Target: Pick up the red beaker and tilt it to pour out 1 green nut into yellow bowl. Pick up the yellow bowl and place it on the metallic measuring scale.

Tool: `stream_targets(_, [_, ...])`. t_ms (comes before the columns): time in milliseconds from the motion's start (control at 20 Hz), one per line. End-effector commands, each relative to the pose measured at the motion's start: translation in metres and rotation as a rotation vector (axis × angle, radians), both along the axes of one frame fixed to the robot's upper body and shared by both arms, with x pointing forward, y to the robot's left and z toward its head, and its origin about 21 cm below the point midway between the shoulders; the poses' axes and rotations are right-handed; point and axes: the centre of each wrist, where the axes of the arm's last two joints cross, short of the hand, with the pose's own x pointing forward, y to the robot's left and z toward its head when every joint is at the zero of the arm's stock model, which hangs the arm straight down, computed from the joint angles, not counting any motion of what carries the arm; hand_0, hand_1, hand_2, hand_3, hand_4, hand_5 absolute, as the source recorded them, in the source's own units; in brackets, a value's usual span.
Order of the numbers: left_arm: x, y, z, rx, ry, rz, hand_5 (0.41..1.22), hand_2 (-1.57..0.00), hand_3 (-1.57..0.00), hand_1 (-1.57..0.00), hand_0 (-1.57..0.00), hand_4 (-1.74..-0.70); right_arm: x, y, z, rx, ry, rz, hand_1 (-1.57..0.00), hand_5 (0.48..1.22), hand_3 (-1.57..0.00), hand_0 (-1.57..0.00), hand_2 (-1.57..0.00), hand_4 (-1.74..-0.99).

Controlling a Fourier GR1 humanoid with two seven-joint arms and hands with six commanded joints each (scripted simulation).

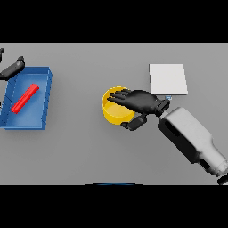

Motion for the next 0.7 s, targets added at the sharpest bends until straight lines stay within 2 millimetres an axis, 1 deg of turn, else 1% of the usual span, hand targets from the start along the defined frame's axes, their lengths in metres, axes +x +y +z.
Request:
stream_targets(0, [-0.001, -0.001, -0.001, -0.003, 0.0, -0.005, 0.725, 0.0, 0.0, 0.0, 0.0, -0.8, 0.001, -0.001, 0.0, -0.009, 0.002, 0.015, 0.0, 0.669, 0.0, 0.0, 0.0, -1.249])
stream_targets(50, [0.0, 0.0, 0.0, -0.003, 0.0, -0.01, 0.725, 0.0, 0.0, 0.0, 0.0, -0.8, -0.001, 0.002, -0.004, -0.022, 0.011, 0.024, 0.0, 0.673, 0.0, 0.0, 0.0, -1.256])
stream_targets(100, [0.0, -0.001, 0.001, -0.004, 0.003, -0.001, 0.724, 0.0, 0.0, 0.0, 0.0, -0.8, 0.0, -0.002, -0.006, -0.032, 0.021, 0.025, 0.0, 0.676, 0.0, 0.0, 0.0, -1.26])
stream_targets(300, [-0.002, -0.002, -0.001, -0.003, 0.007, -0.006, 0.723, 0.0, 0.0, 0.0, 0.0, -0.8, 0.003, 0.005, -0.013, -0.075, 0.049, 0.04, 0.0, 0.696, 0.0, 0.0, 0.0, -1.277])
stream_targets(450, [-0.004, -0.001, -0.001, 0.007, 0.007, 0.001, 0.728, 0.0, 0.0, 0.0, 0.0, -0.79, 0.004, 0.005, -0.015, -0.076, 0.063, 0.046, 0.0, 0.706, 0.0, 0.0, 0.0, -1.285])
stream_targets(550, [-0.004, -0.001, 0.003, 0.008, 0.004, -0.006, 0.728, 0.0, 0.0, 0.0, 0.0, -0.79, 0.005, 0.004, -0.018, -0.072, 0.065, 0.062, 0.0, 0.712, -0.03, 0.0, -0.01, -1.286])
stream_targets(600, [-0.003, -0.005, 0.001, 0.007, 0.003, -0.007, 0.729, 0.0, 0.0, 0.0, 0.0, -0.79, 0.004, 0.007, -0.022, -0.064, 0.066, 0.065, 0.0, 0.721, -0.04, 0.0, -0.02, -1.289])
stream_targets(650, [-0.004, -0.002, 0.001, 0.006, 0.005, -0.005, 0.73, 0.0, 0.0, 0.0, 0.0, -0.79, 0.003, 0.006, -0.026, -0.055, 0.069, 0.064, 0.0, 0.738, -0.06, 0.0, -0.03, -1.293])
